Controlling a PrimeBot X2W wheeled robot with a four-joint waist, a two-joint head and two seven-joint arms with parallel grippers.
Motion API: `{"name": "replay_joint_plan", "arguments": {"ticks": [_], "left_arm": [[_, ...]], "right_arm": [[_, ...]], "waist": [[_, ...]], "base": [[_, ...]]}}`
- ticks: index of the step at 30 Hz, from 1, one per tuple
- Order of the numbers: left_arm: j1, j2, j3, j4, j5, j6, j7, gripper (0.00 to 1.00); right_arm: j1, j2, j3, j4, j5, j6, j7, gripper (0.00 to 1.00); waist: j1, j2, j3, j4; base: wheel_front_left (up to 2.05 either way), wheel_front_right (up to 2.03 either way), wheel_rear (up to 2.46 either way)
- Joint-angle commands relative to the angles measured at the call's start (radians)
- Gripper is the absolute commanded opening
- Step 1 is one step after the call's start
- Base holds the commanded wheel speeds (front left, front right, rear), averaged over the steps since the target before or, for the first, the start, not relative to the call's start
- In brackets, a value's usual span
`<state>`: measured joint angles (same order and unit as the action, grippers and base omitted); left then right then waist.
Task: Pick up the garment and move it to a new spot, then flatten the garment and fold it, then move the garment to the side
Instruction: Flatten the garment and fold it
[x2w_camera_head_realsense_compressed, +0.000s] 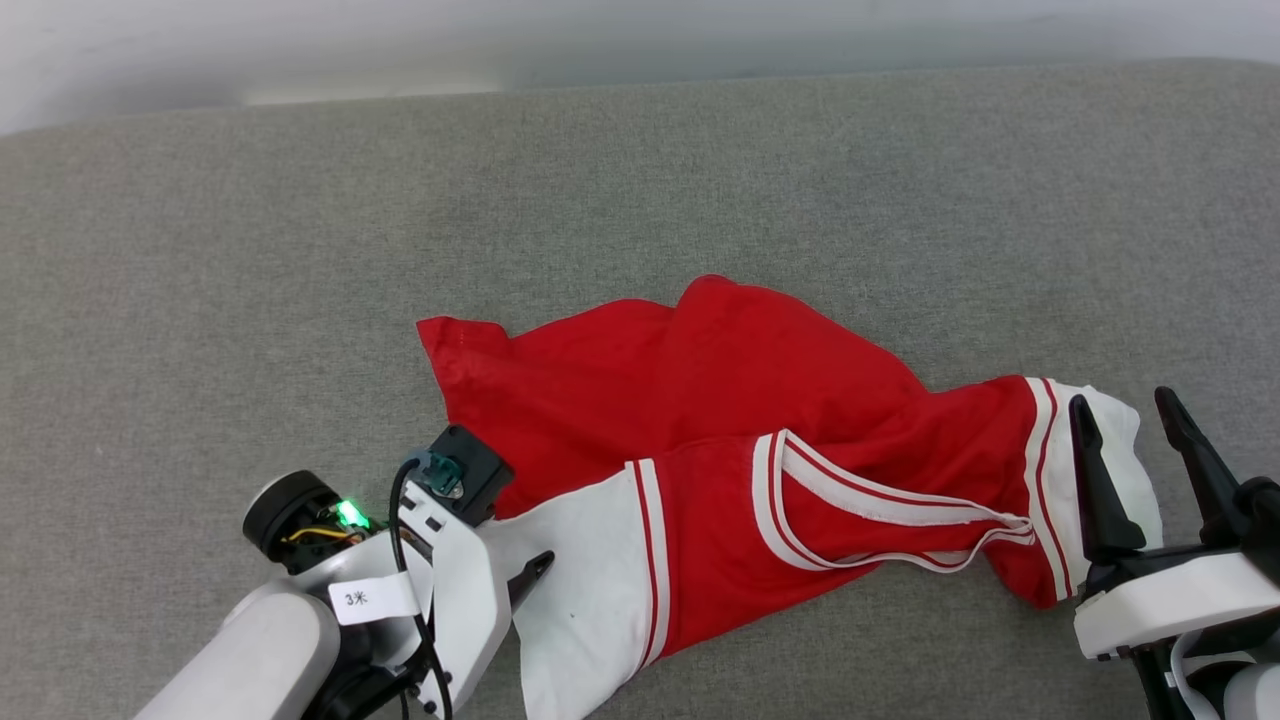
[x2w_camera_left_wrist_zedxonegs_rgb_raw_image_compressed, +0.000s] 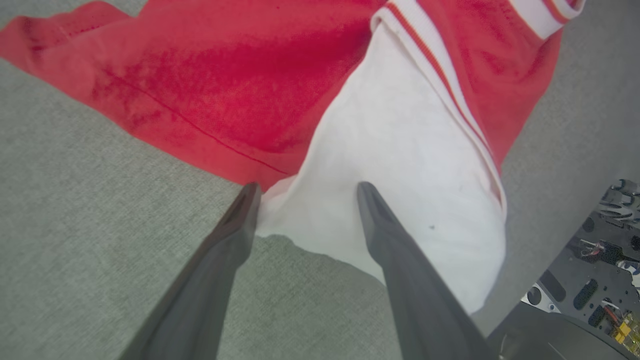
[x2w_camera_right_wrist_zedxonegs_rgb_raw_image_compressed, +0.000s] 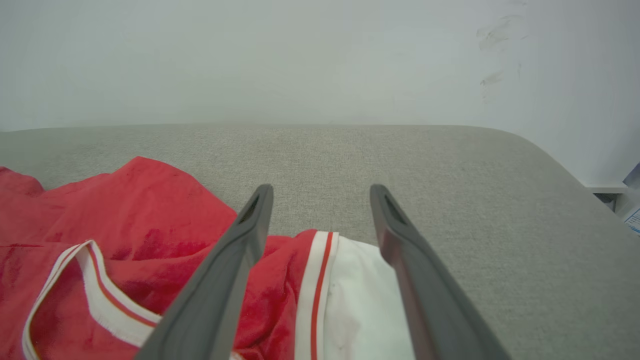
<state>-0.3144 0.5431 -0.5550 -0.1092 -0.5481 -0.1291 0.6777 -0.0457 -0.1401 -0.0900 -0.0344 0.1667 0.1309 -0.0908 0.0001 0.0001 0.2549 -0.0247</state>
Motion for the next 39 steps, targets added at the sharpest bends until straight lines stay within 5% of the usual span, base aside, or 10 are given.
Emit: {"name": "replay_joint_plan", "arguments": {"ticks": [1, 6, 7, 8, 9, 20, 27, 39], "left_arm": [[-0.026, 0.012, -0.019, 0.007, 0.002, 0.000, -0.008, 1.00], [-0.069, 0.034, -0.071, 0.040, -0.013, -0.001, -0.019, 1.00], [-0.071, 0.035, -0.076, 0.049, -0.020, -0.001, -0.018, 0.85], [-0.075, 0.036, -0.080, 0.054, -0.026, -0.001, -0.020, 0.13], [-0.077, 0.035, -0.077, 0.056, -0.033, -0.001, -0.027, 0.00], [-0.085, 0.043, -0.026, 0.022, 0.023, 0.034, -0.204, 0.00], [-0.035, 0.059, 0.012, -0.027, 0.060, 0.081, -0.318, 0.00], [0.076, 0.100, 0.047, -0.183, 0.047, 0.158, -0.328, 0.00]], "right_arm": [[-0.015, -0.001, 0.003, 0.003, -0.001, 0.000, -0.006, 1.00], [-0.020, 0.003, 0.014, 0.013, -0.003, 0.000, -0.007, 1.00], [-0.020, 0.003, 0.016, 0.017, -0.003, 0.000, -0.008, 1.00], [-0.021, 0.003, 0.017, 0.019, -0.003, 0.000, -0.009, 1.00], [-0.023, 0.003, 0.017, 0.020, -0.003, 0.000, -0.007, 1.00], [0.004, -0.001, -0.005, 0.055, 0.004, 0.000, 0.037, 1.00], [0.074, -0.013, -0.078, 0.071, 0.022, 0.000, 0.319, 1.00], [0.075, -0.037, -0.235, -0.017, -0.032, 0.000, 0.735, 1.00]], "waist": [[-0.0001, -0.0001, 0.008, -0.003], [-0.0001, -0.0001, 0.020, -0.007], [-0.0001, -0.0001, 0.021, -0.008], [-0.0001, -0.0001, 0.021, -0.008], [-0.0001, -0.0001, 0.021, -0.009], [-0.0001, -0.0001, -0.030, 0.015], [-0.0001, -0.0001, -0.064, 0.029], [-0.0001, -0.0001, -0.047, 0.090]], "base": [[0.00, 0.00, 0.00], [0.00, 0.00, 0.00], [0.00, 0.00, 0.00], [0.00, 0.00, 0.00], [0.00, 0.00, 0.00], [0.00, 0.00, 0.00], [0.00, 0.00, 0.00], [0.00, 0.00, 0.00]]}}
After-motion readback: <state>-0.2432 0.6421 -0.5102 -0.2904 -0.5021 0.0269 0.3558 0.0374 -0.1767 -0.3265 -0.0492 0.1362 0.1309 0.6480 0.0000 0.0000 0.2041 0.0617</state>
